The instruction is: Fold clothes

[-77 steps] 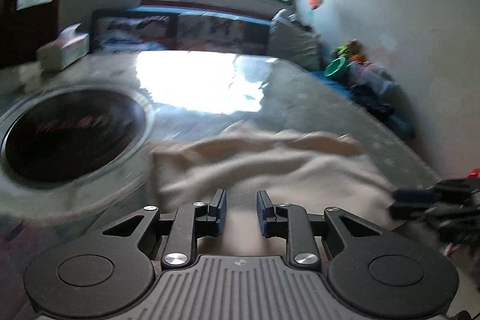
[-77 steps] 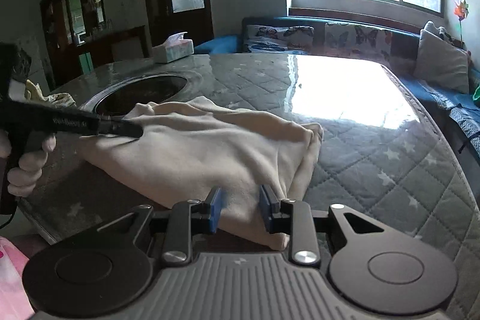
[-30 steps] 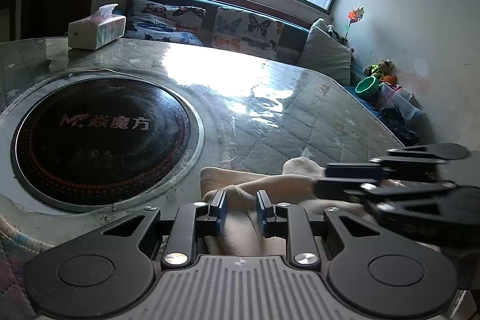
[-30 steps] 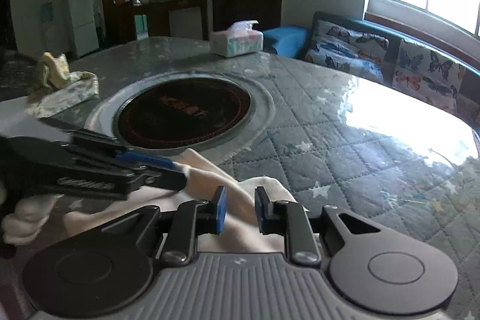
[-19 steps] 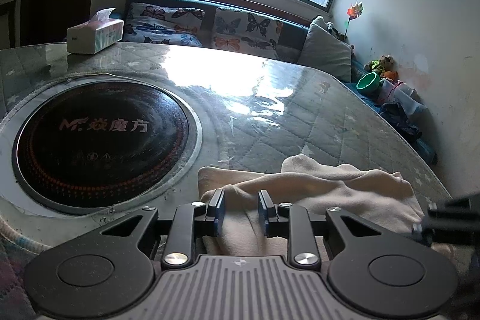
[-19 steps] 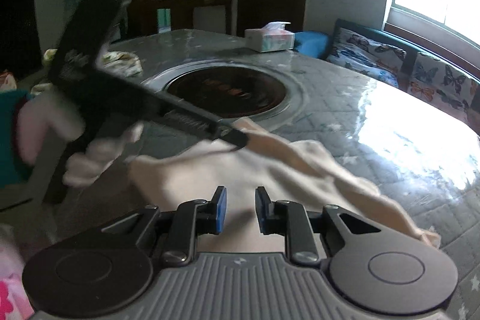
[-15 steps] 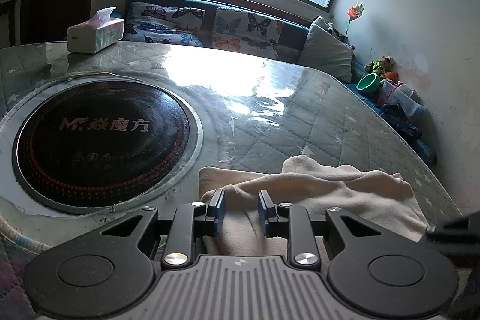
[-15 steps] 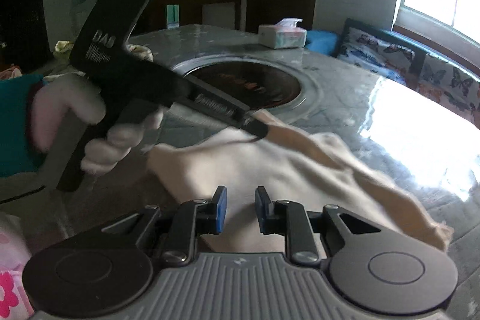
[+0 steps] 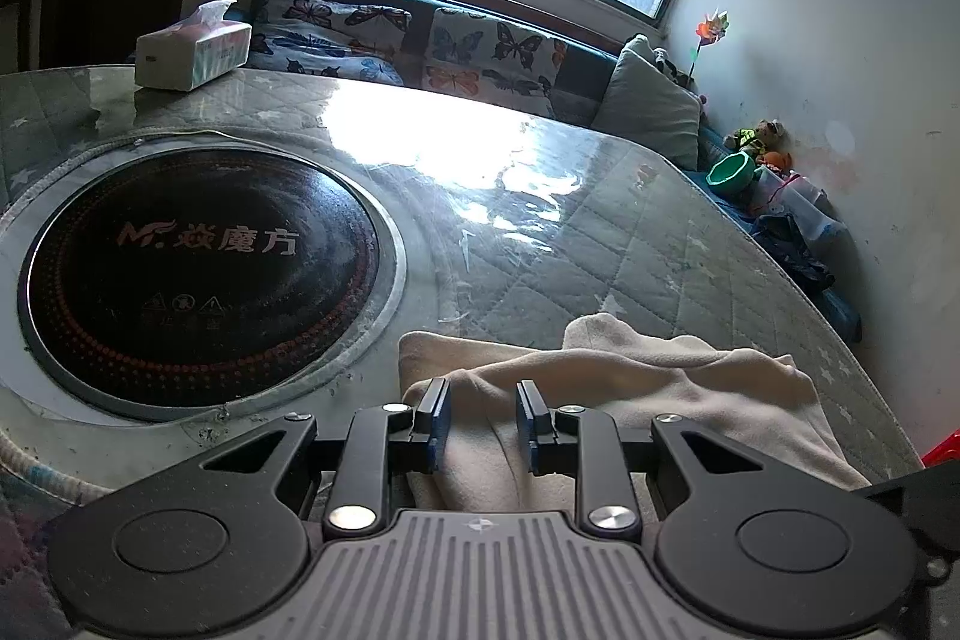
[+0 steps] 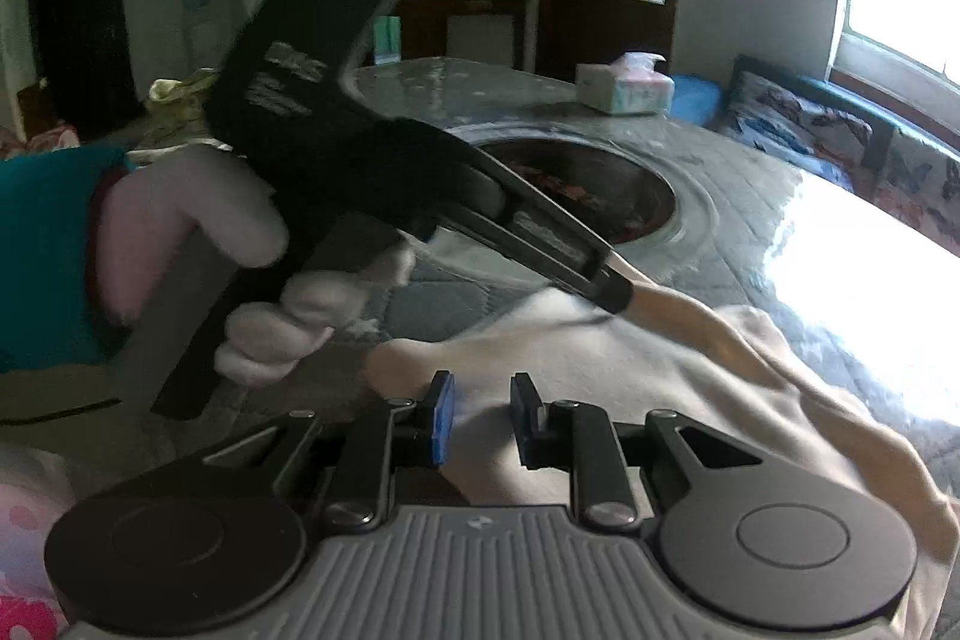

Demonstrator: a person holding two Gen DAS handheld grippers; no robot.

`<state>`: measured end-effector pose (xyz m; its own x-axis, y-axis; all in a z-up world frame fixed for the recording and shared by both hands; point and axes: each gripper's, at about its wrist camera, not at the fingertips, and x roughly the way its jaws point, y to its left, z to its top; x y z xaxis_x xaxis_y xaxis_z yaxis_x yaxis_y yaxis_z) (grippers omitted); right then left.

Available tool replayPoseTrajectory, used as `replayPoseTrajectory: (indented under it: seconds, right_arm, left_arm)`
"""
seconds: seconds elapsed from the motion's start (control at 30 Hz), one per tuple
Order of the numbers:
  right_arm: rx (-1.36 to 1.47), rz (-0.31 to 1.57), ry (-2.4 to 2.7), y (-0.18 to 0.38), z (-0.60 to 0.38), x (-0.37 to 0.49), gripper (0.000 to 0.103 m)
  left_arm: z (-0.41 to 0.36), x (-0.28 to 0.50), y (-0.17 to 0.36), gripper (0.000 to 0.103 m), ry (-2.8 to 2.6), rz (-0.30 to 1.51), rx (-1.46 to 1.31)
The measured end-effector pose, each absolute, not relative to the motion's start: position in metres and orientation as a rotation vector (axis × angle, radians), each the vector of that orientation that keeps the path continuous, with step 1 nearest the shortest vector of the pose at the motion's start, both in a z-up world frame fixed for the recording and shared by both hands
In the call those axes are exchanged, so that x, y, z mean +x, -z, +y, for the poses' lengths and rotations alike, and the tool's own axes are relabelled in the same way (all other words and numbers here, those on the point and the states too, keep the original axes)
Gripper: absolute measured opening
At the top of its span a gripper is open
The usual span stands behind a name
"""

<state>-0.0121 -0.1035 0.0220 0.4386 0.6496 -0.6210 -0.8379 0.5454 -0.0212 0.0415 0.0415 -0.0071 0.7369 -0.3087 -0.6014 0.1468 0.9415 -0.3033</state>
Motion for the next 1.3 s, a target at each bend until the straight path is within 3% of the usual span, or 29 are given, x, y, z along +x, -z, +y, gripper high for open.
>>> replayPoseTrajectory:
  seconds: [0.47, 0.53, 0.67, 0.73, 0.93, 1.3]
  right_arm:
    - [-0.25, 0.598, -0.955, -0.034, -0.129, -0.023, 0.024]
    - [-0.233, 0.591, -0.915, -0.039, -0.146, -0.026, 0.034]
    - [-0.181, 0.602, -0.782, -0.039, -0.185, -0.027, 0.039]
    - [-0.144, 0.616, -0.704, -0.036, -0.205, -0.024, 0.048]
    - [-0.013, 0.679, -0.561, -0.014, -0.247, -0.015, 0.049]
    - [-0.086, 0.613, -0.548, -0.031, -0.242, 0.028, 0.054]
  left_arm:
    - [0.038, 0.041, 0.007, 0.029, 0.252, 0.698, -0.229]
    - [0.037, 0.04, 0.007, 0.032, 0.255, 0.695, -0.225]
    - [0.034, 0.038, 0.007, 0.039, 0.259, 0.686, -0.209]
    - [0.031, 0.037, 0.007, 0.042, 0.261, 0.681, -0.199]
    - [0.024, 0.035, 0.005, 0.048, 0.262, 0.676, -0.17]
    - [0.006, 0.004, -0.013, 0.08, 0.332, 0.618, -0.127]
